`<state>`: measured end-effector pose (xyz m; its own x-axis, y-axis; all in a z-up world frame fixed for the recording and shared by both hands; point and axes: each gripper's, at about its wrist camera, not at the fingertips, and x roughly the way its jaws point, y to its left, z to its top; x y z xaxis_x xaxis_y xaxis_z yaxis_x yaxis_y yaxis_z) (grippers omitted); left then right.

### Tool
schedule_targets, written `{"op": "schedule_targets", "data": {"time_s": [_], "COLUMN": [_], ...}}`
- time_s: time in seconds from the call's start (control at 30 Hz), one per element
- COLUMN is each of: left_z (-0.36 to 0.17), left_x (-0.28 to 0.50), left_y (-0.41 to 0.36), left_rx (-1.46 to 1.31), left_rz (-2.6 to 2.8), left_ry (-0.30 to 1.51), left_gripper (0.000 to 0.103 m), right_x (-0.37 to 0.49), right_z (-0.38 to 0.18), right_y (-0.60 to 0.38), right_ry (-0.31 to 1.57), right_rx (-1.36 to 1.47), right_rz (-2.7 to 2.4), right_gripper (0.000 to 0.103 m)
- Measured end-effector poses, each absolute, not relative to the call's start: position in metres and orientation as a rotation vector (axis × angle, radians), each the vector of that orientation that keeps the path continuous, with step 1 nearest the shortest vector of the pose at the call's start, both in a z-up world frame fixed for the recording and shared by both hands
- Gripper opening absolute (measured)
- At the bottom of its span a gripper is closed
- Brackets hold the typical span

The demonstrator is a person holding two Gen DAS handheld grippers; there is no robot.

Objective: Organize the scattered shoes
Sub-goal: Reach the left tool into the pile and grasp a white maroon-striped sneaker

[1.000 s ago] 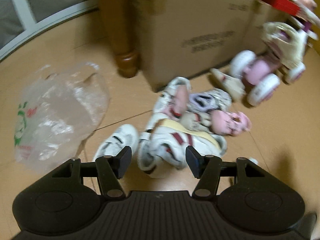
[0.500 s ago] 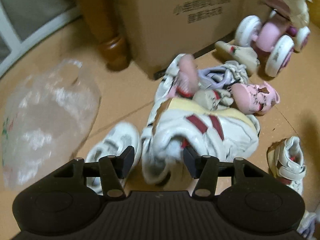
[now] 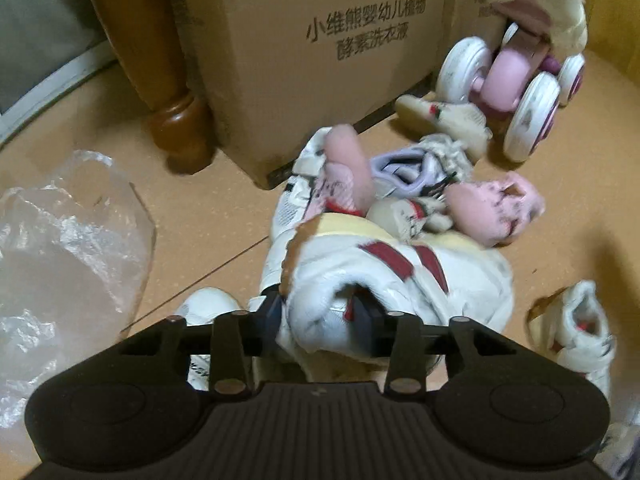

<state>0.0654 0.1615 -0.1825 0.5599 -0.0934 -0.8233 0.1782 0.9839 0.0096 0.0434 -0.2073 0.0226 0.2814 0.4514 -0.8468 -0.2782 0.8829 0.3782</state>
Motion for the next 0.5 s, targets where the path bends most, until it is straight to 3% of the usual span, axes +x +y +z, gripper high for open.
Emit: {"op": "schedule_targets", "data": {"time_s": [0.13,0.27,0.5], "left_z": [-0.165,-0.176,-0.194], "left_x": [0.06,0.063,0.078], "left_y": [0.16,0.144,0.148], "left_rx": [0.053,0.188,0.193], "left_rz": [-0.229,-0.185,-0.104], "left_ry": [0.943,0.962,0.973], "left_gripper": [0.031,0.031,0.031], "right_x": [0.041,0.043,0.045], "right_z": [0.029,0.025,0.017], "right_y": [-0.206,-0.211,-0.219], "right_ry": [1.174,1.18,1.19], "right_rx": [0.171,0.164,0.15], "right_rz": [0.503,0.482,0.444], "right_gripper": [0.078,0.078,0.078]}}
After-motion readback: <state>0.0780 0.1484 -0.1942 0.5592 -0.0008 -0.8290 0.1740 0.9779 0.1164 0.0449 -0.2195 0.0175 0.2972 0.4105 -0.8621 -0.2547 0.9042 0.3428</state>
